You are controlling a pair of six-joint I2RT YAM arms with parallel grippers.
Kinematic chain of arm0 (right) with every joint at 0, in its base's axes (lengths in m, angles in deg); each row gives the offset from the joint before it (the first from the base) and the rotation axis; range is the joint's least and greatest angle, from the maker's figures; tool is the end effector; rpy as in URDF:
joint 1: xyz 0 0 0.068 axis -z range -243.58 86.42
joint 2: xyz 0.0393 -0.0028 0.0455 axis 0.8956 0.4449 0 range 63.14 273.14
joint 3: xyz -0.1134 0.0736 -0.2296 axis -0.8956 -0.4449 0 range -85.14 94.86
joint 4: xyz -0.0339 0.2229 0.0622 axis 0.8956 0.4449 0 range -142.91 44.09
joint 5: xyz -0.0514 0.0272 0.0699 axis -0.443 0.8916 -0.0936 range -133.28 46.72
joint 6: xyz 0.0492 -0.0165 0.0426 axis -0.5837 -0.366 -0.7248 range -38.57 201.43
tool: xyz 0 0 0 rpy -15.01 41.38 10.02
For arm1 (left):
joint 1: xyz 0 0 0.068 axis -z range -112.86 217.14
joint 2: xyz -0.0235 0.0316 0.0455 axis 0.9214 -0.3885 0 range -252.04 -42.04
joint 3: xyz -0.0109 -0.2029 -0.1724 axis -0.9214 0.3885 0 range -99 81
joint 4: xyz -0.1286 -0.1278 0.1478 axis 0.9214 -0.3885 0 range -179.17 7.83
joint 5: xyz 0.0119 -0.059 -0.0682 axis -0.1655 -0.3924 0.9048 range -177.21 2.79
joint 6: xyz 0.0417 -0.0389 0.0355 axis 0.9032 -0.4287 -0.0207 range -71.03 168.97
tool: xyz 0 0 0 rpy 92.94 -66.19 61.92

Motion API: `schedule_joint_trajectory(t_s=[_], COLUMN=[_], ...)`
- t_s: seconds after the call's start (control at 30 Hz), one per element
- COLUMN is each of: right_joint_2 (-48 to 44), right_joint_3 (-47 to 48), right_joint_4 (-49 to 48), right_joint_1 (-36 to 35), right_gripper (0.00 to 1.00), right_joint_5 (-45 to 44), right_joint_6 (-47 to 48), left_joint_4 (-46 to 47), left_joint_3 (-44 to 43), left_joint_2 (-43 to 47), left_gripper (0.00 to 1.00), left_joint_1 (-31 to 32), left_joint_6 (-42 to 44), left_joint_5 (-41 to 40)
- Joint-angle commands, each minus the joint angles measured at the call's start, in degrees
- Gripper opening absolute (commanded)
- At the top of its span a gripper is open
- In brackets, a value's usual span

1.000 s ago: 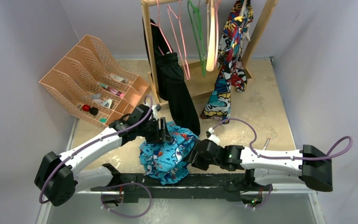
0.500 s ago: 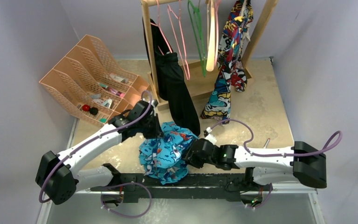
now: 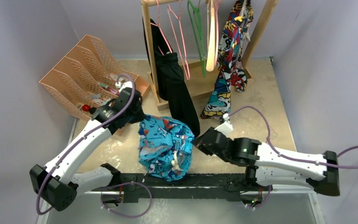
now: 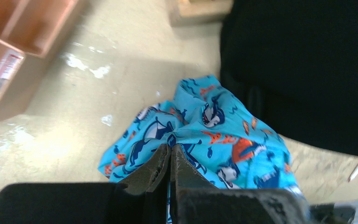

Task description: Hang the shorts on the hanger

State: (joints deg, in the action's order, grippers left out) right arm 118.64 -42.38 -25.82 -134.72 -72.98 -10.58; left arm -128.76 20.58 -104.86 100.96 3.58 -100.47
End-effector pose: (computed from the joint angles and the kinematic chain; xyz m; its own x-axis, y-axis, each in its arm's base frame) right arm 0.0865 0.1713 0.2595 -0.6913 0.6617 -0.2901 0.2315 0.5832 0.7786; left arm 0.1755 -0.1026 0.2982 -0.7370 -0.3401 -0.5841 -0.1535 0.9258 -0.3454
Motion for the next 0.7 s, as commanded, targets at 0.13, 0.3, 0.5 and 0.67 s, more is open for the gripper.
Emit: schedule_joint_trajectory(t_s=[0.13,0.3,0.5,0.67], right_joint_2=[-11.65,-13.22,-9.79,-8.99], right_joint_3=[6.88,5.32,4.11,3.9], right_joint_4=[12.97,6.54,3.69,0.45], right_joint_1=[0.03,0.02,0.03,0.03], right_gripper=[0.0,0.0,0.0,0.0], right_joint_5=[-6.34,-4.08,-1.9,0.54], right_joint_6=[10.6,14.64,15.11,19.93], left_joint_4=[1.95,6.72,6.22,6.88], left_joint_3=[-0.46,4.0,2.79,-0.76], left_joint_2=[-1.44,-6.4,-3.04,2.04], left_gripper=[0.0,0.14,0.58,0.62], left_joint_1=[-16.54,-21.4,-21.45,-21.28], left_joint_6=[3.46,3.74,6.22,12.65], left_joint_5=[-0.08,3.67,4.24,12.96])
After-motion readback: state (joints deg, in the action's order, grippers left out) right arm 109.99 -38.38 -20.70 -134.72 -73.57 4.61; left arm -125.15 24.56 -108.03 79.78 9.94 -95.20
